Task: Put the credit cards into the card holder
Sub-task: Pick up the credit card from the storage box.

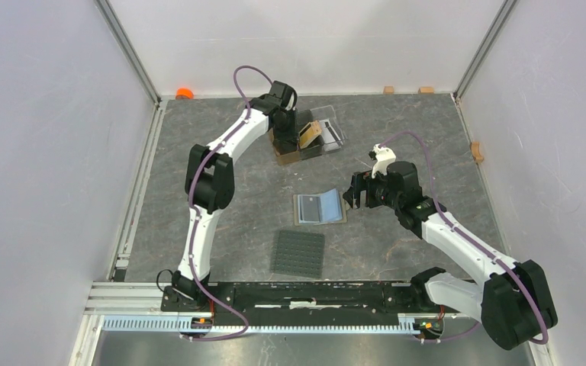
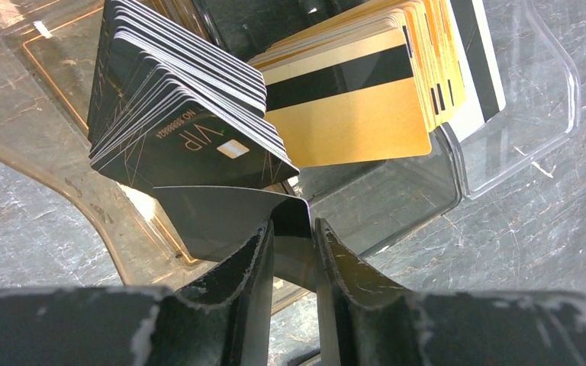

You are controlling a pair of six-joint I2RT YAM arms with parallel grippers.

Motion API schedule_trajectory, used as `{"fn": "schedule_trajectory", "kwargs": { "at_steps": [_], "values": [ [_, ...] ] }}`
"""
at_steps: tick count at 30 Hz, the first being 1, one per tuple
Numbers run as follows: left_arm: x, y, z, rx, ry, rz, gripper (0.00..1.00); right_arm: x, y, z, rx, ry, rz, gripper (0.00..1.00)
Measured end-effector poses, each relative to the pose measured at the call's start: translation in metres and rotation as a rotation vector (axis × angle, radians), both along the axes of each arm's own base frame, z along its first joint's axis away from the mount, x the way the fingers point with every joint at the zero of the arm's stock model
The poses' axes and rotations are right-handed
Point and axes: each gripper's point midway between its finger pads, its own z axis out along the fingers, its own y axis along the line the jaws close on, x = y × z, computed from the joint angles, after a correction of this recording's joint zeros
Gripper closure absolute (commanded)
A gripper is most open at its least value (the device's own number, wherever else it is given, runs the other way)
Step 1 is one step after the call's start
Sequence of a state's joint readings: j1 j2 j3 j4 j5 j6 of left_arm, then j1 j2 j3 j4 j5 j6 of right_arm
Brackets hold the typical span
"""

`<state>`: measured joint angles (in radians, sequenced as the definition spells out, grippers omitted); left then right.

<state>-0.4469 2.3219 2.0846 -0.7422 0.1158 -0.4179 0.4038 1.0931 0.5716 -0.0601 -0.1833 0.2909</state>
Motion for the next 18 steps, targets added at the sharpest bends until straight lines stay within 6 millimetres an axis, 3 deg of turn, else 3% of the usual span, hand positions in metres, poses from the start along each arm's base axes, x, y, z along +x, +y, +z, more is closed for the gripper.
{"fn": "schedule_trajectory", "kwargs": {
  "at_steps": [12, 18],
  "values": [
    [-0.006, 0.009, 0.025, 0.017, -0.027, 0.017, 0.85, 0.000, 0.000, 0.001, 0.001, -0.003, -0.001, 0.12],
    [-0.010, 0.023, 0.015, 0.075, -0.007, 0.029, 0.88, -0.001, 0.000, 0.002, 0.003, -0.006, -0.001, 0.12]
  ]
}}
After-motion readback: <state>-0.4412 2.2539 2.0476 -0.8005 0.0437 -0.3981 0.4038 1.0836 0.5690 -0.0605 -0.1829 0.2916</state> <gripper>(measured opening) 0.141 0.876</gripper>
